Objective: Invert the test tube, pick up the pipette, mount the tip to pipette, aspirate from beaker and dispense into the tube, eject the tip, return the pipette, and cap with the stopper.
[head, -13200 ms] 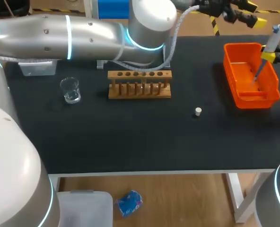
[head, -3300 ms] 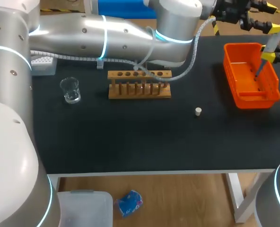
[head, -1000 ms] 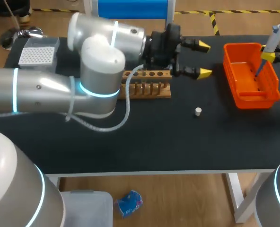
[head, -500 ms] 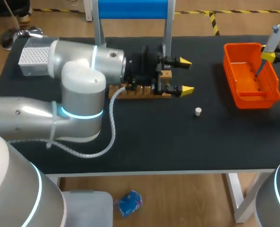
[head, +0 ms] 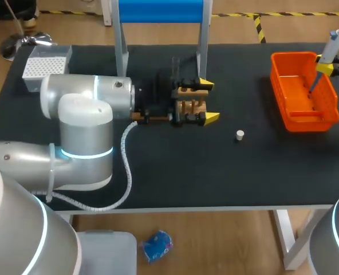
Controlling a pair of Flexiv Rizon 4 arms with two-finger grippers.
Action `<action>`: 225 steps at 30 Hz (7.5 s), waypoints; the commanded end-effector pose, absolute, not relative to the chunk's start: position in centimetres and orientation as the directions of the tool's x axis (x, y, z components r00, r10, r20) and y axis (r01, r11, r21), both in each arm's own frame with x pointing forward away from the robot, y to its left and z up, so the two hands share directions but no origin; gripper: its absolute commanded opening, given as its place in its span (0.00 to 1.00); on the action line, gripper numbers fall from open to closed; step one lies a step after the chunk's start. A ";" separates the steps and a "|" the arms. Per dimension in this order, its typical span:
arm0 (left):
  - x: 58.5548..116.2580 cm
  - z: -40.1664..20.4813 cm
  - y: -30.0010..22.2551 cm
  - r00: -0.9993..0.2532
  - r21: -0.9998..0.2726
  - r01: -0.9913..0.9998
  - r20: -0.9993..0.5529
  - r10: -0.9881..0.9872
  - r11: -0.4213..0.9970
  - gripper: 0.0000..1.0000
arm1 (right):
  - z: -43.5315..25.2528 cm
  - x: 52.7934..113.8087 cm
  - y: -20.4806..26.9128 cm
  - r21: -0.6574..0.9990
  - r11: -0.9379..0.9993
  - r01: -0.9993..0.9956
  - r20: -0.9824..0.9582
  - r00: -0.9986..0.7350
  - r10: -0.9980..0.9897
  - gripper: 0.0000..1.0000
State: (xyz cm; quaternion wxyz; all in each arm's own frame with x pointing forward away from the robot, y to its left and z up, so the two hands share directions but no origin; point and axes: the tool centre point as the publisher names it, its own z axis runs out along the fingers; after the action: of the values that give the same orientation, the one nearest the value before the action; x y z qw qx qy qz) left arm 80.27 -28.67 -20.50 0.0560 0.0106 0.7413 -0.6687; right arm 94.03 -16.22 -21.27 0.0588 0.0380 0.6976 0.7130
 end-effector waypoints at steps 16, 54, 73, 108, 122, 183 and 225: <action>80.1 -20.7 -28.7 -0.993 -0.991 0.097 -0.103 -0.063 0.089 1.00 | -21.2 94.0 -16.3 0.999 -0.017 -0.031 -0.028 -0.990 0.136 0.00; 80.1 -20.7 -28.7 -0.993 -0.991 0.097 -0.103 -0.063 0.089 1.00 | -24.9 83.7 3.8 0.996 -0.034 -0.078 -0.080 -0.996 -0.040 0.00; 80.1 -20.7 -28.7 -0.993 -0.991 0.097 -0.103 -0.063 0.089 1.00 | -26.3 81.6 11.3 0.999 -0.006 -0.033 -0.034 -0.996 -0.077 0.00; 80.1 -20.7 -28.7 -0.993 -0.991 0.097 -0.103 -0.063 0.089 1.00 | -25.7 81.5 15.0 0.991 -0.063 -0.120 -0.124 -0.990 -0.073 0.00; 80.1 -20.7 -28.7 -0.993 -0.991 0.097 -0.103 -0.063 0.089 1.00 | -25.6 81.6 15.1 0.991 -0.082 -0.110 -0.114 -0.993 -0.044 0.00; 80.1 -20.7 -28.7 -0.993 -0.991 0.097 -0.103 -0.063 0.089 0.00 | -25.9 87.1 4.5 0.986 0.069 -0.153 -0.160 -0.981 0.110 1.00; 81.5 -19.9 -25.7 -0.984 -0.994 0.081 -0.091 -0.151 0.072 0.00 | -24.9 91.8 4.5 0.981 0.113 -0.155 -0.171 -0.974 0.148 1.00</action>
State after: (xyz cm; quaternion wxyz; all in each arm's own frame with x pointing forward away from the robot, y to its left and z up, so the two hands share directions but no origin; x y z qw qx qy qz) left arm 82.11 -27.01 -20.09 0.0742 -0.0127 0.7287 -0.6807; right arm 91.84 4.48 -24.99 0.1135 -0.0026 0.7369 0.6664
